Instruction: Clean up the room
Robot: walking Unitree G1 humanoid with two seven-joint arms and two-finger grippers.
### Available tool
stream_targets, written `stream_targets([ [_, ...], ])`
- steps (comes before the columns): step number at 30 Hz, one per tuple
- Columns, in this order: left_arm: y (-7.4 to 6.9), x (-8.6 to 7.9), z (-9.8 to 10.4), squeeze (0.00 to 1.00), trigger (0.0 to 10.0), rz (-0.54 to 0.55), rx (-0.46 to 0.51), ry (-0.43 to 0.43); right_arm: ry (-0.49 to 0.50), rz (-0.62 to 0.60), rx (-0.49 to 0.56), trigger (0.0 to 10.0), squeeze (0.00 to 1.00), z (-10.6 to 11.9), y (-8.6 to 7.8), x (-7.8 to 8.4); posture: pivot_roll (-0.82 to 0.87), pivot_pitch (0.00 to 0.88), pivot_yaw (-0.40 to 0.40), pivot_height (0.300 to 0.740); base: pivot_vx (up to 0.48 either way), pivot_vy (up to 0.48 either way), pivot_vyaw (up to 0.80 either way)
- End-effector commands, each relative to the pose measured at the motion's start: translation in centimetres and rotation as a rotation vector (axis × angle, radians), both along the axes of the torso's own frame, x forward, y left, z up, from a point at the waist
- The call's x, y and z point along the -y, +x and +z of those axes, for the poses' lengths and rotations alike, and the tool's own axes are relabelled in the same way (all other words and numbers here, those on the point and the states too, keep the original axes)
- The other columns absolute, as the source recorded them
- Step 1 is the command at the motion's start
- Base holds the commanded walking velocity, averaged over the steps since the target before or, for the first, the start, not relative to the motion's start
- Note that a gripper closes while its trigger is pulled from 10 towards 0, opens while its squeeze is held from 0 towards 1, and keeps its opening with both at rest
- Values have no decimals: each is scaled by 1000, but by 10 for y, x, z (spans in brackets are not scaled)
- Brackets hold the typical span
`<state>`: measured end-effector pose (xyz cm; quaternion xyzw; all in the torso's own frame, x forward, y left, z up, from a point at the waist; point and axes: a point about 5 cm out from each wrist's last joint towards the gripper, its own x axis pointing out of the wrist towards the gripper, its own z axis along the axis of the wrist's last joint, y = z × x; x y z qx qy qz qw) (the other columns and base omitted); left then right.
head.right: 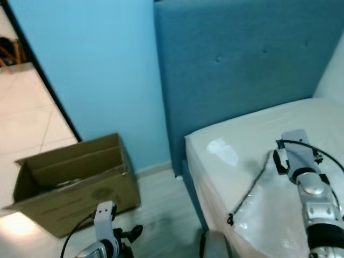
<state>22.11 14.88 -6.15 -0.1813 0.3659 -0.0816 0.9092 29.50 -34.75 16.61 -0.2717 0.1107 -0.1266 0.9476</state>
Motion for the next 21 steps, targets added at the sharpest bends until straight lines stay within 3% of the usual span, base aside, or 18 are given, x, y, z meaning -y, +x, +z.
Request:
stream_targets([
  [1, -1, -1, -1, 0, 10000, -13, -3, 9, -32, -15, -58, 10000, 0, 6, -6, 3, -185, 0, 31, 565, 0, 0, -775],
  [2, -1, -1, -1, 0, 10000, -13, -3, 9, -32, -15, -58, 10000, 0, 6, -6, 3, -185, 0, 31, 565, 0, 0, -775],
  [4, -2, 0, -1, 0, 10000, -16, -6, 7, -93, -94, -175, 10000, 0, 14, -22, 17, -185, 0, 25, 565, 0, 0, -350],
  [9, -3, 0, -2, 0, 10000, -15, -8, 5, -92, -119, -263, 10000, 0, 15, -36, 23, -190, 0, 21, 565, 0, 0, 0],
  [10, -5, 1, -3, 0, 10000, -13, -12, 3, -50, -110, -421, 10000, 0, 3, -52, 22, -193, 0, 18, 565, 0, 0, 0],
  [11, -5, 1, -3, 0, 10000, -13, -12, 3, -50, -110, -421, 10000, 0, 3, -52, 22, -193, 0, 18, 565, 0, 0, 0],
  [13, -7, 3, -4, 0, 10000, -16, -19, 0, -19, -125, -560, 10000, 0, -8, -70, 18, -198, 0, 15, 565, 0, 0, 0],
  [21, -9, 7, -5, 0, 10000, -32, -26, -7, 94, -161, -600, 10000, 0, -29, -74, 11, -203, 0, 17, 565, 0, 0, 0],
])
